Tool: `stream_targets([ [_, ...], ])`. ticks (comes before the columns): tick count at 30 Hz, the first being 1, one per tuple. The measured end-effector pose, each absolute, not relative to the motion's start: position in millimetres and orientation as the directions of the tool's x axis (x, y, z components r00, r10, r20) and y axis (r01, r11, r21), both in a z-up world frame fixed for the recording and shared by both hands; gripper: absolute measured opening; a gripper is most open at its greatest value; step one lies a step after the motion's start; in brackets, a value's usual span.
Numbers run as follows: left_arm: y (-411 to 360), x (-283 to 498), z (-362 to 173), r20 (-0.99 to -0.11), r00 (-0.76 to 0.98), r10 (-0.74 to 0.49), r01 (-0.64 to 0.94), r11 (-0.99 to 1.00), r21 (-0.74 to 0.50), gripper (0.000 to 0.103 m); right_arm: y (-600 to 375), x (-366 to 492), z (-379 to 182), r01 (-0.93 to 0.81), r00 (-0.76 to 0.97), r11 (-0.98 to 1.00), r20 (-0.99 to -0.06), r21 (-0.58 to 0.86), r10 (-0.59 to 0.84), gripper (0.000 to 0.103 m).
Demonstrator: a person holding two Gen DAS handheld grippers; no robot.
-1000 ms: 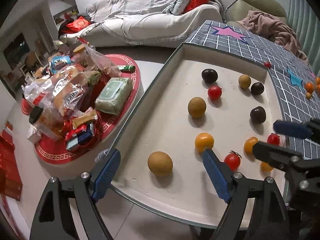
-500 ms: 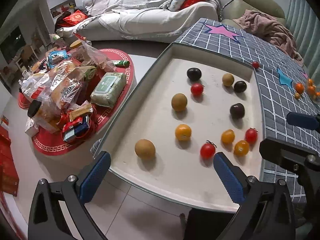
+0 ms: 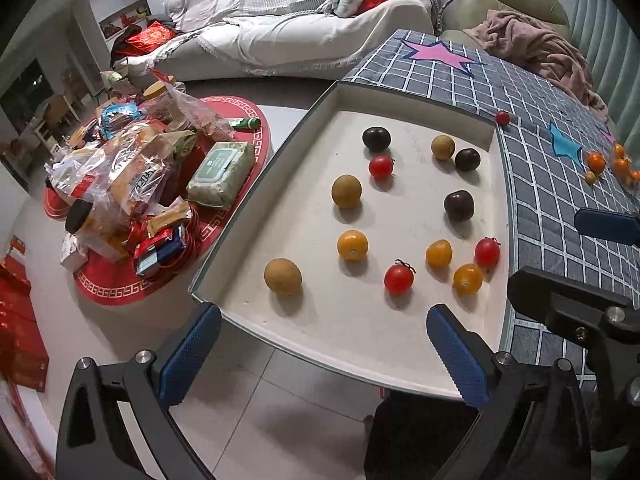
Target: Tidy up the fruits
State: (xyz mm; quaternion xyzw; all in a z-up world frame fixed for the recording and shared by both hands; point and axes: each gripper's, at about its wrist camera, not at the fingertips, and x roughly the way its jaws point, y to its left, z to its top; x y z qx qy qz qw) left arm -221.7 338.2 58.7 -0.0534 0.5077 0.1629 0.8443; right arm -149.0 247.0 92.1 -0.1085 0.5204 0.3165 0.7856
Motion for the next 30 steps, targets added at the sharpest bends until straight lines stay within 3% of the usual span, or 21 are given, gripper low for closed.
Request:
stream_targets([
  [30, 328, -227, 62, -0.878, 0.429, 0.212, -0.314, 0.946, 0.075, 0.103, 248, -160, 88, -0.622, 0.25, 0.769, -0.892, 0.15, 0.377, 0.103],
])
